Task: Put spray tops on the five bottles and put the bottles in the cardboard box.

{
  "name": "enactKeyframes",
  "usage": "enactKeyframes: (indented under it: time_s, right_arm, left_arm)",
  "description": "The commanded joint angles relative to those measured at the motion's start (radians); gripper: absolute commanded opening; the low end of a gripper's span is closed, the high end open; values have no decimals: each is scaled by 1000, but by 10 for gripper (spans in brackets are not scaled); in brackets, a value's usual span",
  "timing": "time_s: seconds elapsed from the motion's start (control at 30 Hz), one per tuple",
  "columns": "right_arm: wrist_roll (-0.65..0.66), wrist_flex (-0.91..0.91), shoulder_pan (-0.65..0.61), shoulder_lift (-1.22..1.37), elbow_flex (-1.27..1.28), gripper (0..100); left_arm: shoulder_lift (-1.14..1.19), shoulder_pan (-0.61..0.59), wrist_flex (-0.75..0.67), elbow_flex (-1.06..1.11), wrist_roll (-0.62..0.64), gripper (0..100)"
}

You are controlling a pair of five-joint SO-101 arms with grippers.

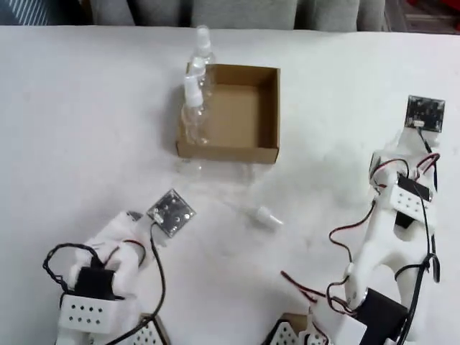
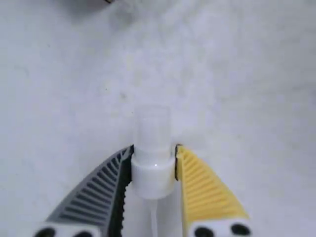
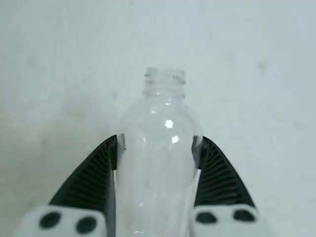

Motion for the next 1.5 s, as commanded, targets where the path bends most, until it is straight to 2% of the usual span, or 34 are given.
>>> enactKeyframes:
  time_s: [0.0, 0.1, 0.23, 0.37, 0.47, 0.63, 0.97, 1.1, 1.27, 1.33, 1.47]
  right_arm:
    - [-8, -91, -8, -30, -35, 15]
    - [-9, -179, -15, -65, 52, 15]
    - [-11, -455, -33, -177, 278, 15]
    - [-146, -625, -61, -278, 407, 15]
    - [-203, -628, -71, -351, 405, 15]
    - [-212, -625, -122, -519, 431, 15]
    - [-213, -619, -329, -1044, 717, 15]
    - [-215, -472, -378, -1248, 778, 15]
    - [-356, -289, -444, -1537, 812, 15]
    - [-368, -259, -512, -1527, 807, 15]
    - [-370, -311, -613, -1492, 818, 15]
  left_arm:
    - [-16, -8, 12, -5, 0, 22]
    - [-16, -8, 12, -5, 0, 22]
    - [-16, -8, 12, -5, -2, 22]
    - [-16, -8, 12, -5, -2, 22]
    - [-16, -8, 12, -5, -2, 22]
    - [-16, -8, 12, -5, -2, 22]
    - [-18, -8, 8, -2, -2, 22]
    - [-19, -8, 5, 5, -2, 22]
    - [-19, -8, 5, 5, -2, 22]
    - [-19, -7, 6, 5, -2, 22]
    - [-19, -1, 9, 5, -2, 22]
